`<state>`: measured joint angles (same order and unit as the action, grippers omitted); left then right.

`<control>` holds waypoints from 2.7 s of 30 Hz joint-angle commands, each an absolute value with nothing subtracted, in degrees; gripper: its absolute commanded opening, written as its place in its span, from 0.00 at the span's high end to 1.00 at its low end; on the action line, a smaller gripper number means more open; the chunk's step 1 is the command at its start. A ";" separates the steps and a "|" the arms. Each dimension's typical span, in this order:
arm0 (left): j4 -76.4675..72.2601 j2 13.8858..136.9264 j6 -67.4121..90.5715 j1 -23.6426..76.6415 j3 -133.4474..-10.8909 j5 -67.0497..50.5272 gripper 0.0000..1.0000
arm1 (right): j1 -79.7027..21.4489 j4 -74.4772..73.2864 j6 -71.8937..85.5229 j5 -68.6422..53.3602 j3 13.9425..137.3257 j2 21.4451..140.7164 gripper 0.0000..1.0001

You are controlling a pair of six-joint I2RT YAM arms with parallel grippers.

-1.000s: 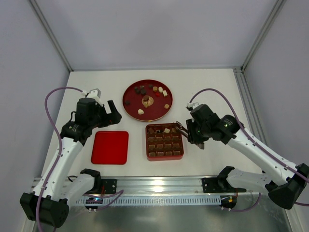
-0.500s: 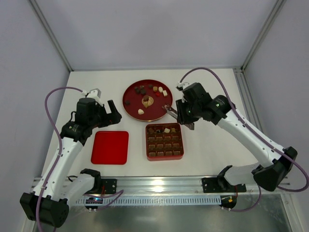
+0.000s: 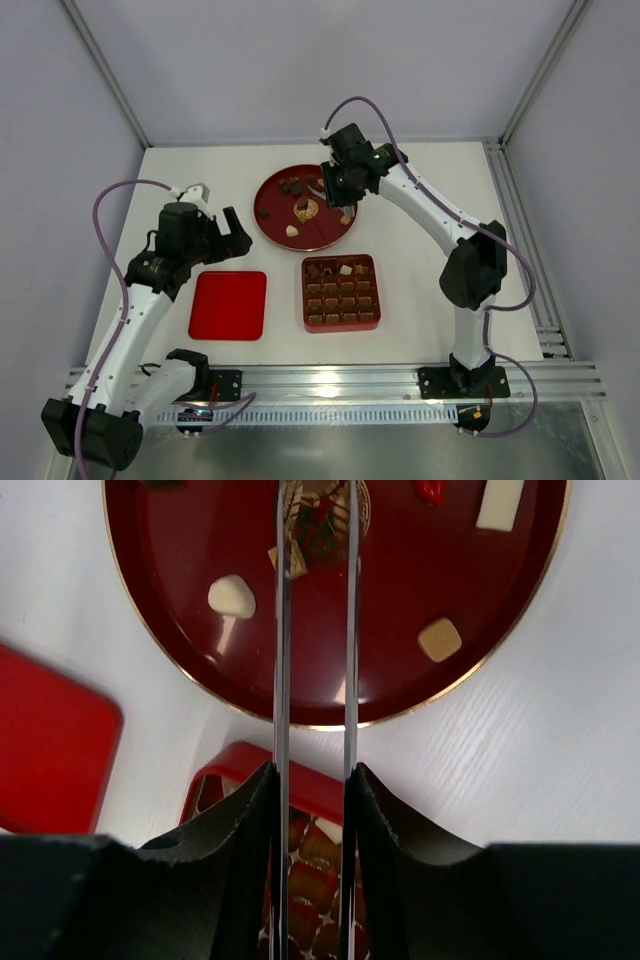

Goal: Pack the chocolate

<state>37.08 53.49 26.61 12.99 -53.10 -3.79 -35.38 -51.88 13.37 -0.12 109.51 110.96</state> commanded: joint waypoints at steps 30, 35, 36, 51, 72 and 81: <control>35.95 53.44 26.54 12.83 -52.91 -5.45 0.00 | -36.91 -53.09 14.15 1.56 122.08 123.49 0.57; 35.95 53.52 26.54 12.83 -52.91 -5.54 0.00 | -37.62 -53.35 14.24 2.02 122.08 124.10 0.57; 35.95 53.44 26.54 12.83 -52.91 -5.54 0.00 | -37.70 -53.18 14.15 2.02 121.99 124.10 0.57; 35.95 53.44 26.54 12.83 -52.82 -5.54 0.00 | -38.76 -53.26 13.97 1.84 124.10 126.21 0.61; 35.95 53.35 26.54 12.83 -52.82 -5.36 0.00 | -38.85 -53.09 13.62 3.95 121.82 120.77 0.73; 36.04 53.09 26.54 12.92 -52.82 -5.19 0.00 | -38.85 -52.47 13.45 5.10 117.52 115.93 0.74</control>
